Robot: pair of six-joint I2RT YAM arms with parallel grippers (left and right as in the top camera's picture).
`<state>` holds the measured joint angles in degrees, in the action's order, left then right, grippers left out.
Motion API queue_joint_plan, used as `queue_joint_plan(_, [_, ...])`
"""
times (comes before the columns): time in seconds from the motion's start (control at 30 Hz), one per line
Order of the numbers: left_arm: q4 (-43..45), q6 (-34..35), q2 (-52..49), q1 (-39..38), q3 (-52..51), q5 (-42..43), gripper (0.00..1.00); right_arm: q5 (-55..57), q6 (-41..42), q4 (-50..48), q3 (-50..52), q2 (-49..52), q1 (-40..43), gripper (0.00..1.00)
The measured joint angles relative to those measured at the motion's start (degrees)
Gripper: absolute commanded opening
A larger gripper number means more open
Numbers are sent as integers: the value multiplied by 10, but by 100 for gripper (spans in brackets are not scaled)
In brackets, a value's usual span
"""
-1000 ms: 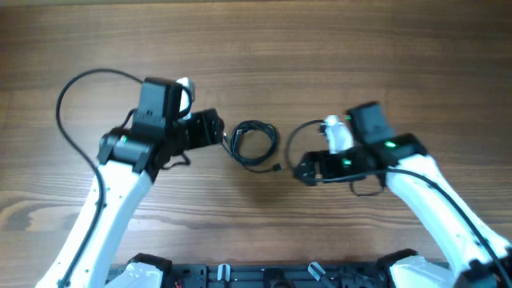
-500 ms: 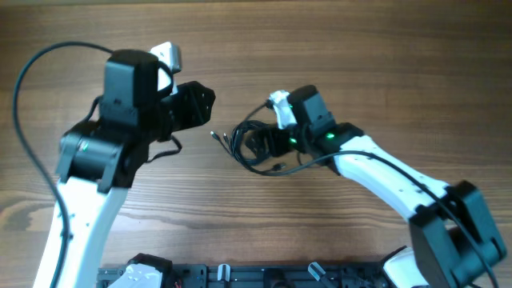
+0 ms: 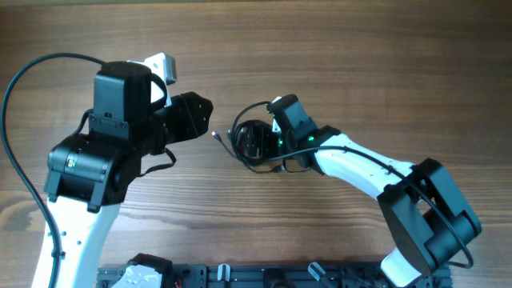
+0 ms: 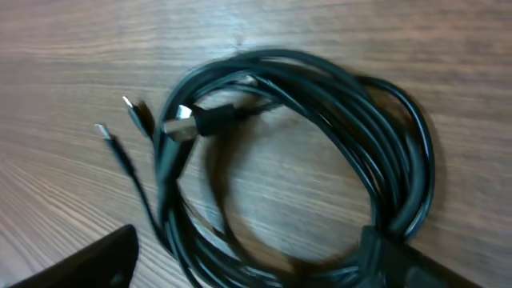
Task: Untangle cables
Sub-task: 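Grasp the black cable bundle with the right gripper and lift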
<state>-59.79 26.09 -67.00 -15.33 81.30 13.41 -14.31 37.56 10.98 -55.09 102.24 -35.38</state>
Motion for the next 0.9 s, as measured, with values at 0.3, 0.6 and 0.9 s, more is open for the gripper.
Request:
queue_joint_plan(0.3, [-11, 0, 0, 0, 0, 0, 48, 13, 49, 108, -2, 1, 0, 73])
queue_joint_plan(0.6, [-16, 0, 0, 0, 0, 0, 48, 19, 58, 103, -2, 1, 0, 61])
queue_joint_plan(0.9, [-24, 0, 0, 0, 0, 0, 49, 83, 59, 54, -1, 1, 0, 46])
